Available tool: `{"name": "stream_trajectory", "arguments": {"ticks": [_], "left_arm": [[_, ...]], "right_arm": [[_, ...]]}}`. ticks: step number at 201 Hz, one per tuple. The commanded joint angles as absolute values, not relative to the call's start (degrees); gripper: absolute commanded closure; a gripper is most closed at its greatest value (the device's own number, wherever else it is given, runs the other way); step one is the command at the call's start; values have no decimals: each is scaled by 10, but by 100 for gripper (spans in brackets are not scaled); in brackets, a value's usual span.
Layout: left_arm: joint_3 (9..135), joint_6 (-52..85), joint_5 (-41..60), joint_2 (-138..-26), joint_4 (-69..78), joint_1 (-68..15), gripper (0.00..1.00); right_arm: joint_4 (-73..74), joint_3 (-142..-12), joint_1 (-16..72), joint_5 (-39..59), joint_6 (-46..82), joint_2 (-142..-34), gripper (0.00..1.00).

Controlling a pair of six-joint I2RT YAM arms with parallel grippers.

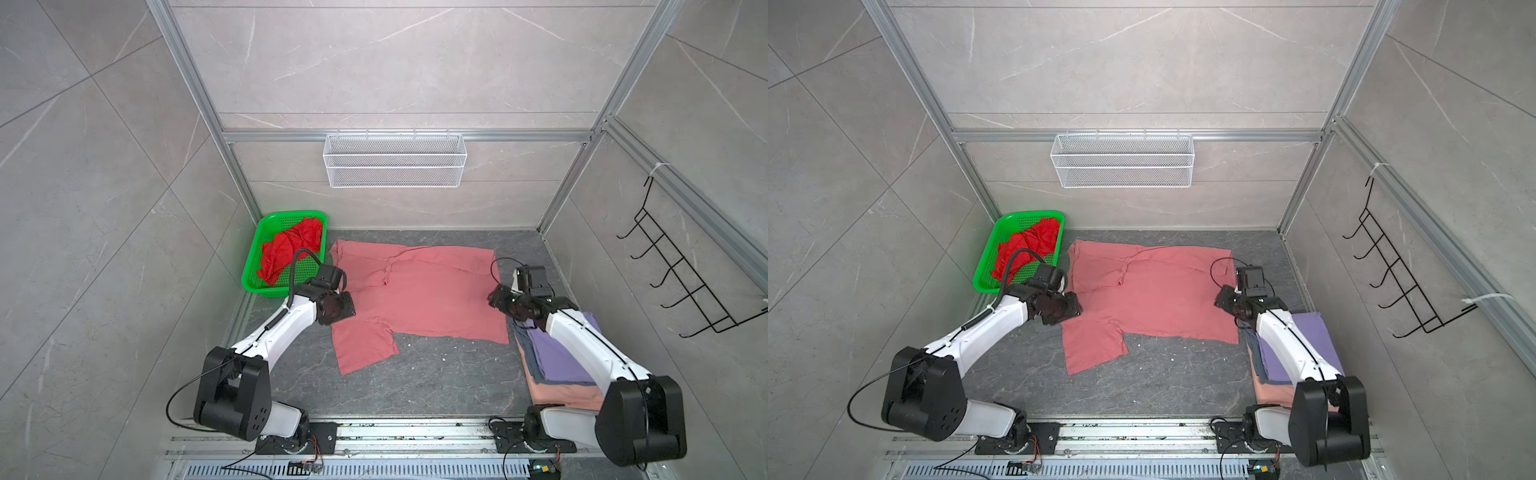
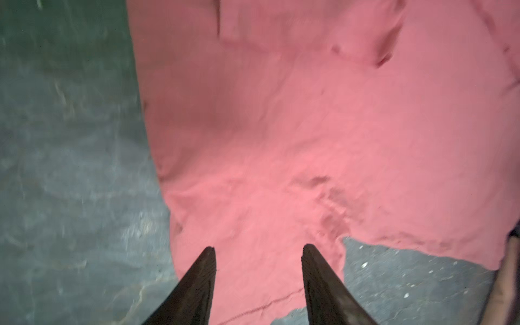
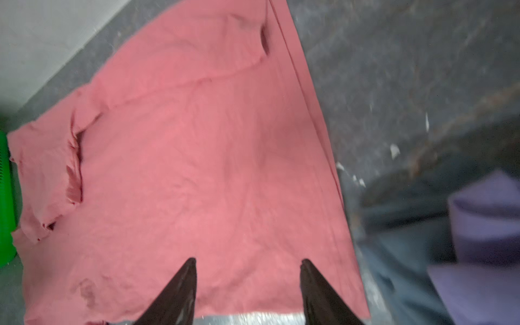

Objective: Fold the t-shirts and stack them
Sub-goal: 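Move both grippers to the shirt's near hem and pinch its corners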

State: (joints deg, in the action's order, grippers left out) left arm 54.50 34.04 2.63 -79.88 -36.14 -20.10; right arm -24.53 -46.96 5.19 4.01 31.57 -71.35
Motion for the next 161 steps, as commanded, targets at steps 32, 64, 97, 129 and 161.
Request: {"name": "stream_trajectory", "arguments": {"ticks": [32,64,97,129,161], "left_arm": [[428,459,-9,-720,-426,-266,47],[395,490,-24,-719,-434,-297,48],[369,509,-12,-707,-431,-304,49],[354,519,4,-728,-401,-304,50],[350,530,18,-756,-362,-305,55]], "right_arm": [[-284,-401,61,23,361,-642,39],[-268,-389,61,26,376,-651,38],[-260,-389,60,12,383,-663,37],[-263,-391,60,-2,393,-673,37],[-288,-393,59,-14,401,-673,37]]}}
